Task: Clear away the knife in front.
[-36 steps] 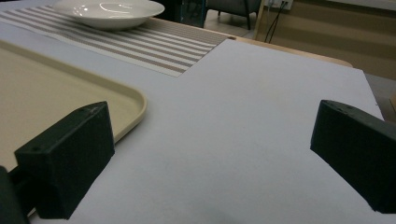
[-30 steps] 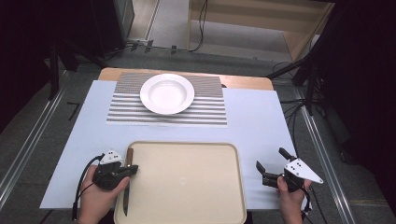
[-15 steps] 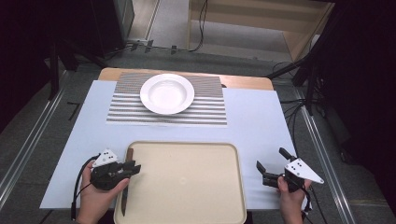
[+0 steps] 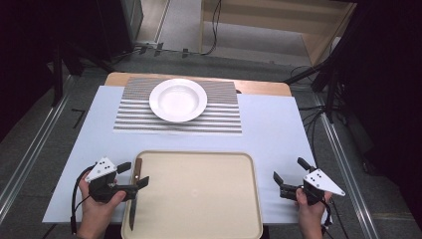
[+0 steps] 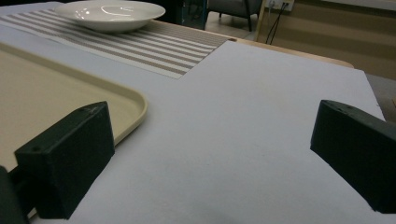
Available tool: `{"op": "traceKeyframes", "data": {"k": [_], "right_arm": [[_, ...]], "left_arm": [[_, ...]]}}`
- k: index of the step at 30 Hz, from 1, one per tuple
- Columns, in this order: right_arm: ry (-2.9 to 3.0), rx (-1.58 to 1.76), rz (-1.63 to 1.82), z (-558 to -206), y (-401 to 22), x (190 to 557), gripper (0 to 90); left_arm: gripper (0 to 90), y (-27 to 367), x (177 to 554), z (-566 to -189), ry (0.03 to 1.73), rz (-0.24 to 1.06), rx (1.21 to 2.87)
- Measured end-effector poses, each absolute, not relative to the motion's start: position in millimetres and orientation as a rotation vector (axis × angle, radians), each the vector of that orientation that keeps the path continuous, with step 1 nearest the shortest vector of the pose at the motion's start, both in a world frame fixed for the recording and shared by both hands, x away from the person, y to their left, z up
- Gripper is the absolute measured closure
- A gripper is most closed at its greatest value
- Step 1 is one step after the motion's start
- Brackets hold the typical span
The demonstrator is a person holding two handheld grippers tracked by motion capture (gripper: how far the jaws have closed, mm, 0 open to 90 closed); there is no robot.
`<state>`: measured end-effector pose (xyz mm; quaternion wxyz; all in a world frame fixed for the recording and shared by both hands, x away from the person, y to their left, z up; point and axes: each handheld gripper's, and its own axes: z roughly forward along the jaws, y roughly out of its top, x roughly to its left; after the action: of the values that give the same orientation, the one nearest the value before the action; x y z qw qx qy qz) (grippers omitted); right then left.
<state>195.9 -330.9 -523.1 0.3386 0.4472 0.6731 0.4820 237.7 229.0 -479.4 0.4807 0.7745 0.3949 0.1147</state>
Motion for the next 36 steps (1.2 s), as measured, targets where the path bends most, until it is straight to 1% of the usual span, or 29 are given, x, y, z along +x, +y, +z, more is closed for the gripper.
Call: {"op": "traceKeyframes", "data": {"k": [3, 4, 9, 36], "right_arm": [[1.753, 1.166, 1.256, -523, -331, 196, 0.0], [1.753, 1.166, 1.255, -523, -331, 196, 0.0], [1.753, 1.166, 1.255, -523, -331, 196, 0.0], [1.753, 1.166, 1.256, -523, -331, 196, 0.0]], "left_arm": [[0.5, 232, 237, -478, 0.955, 0.28, 1.877], [0.0, 233, 237, -477, 0.947, 0.281, 1.87], [0.0, 238, 235, -474, 0.942, 0.323, 1.858], [0.0, 276, 238, -468, 0.979, 0.388, 1.81]]}}
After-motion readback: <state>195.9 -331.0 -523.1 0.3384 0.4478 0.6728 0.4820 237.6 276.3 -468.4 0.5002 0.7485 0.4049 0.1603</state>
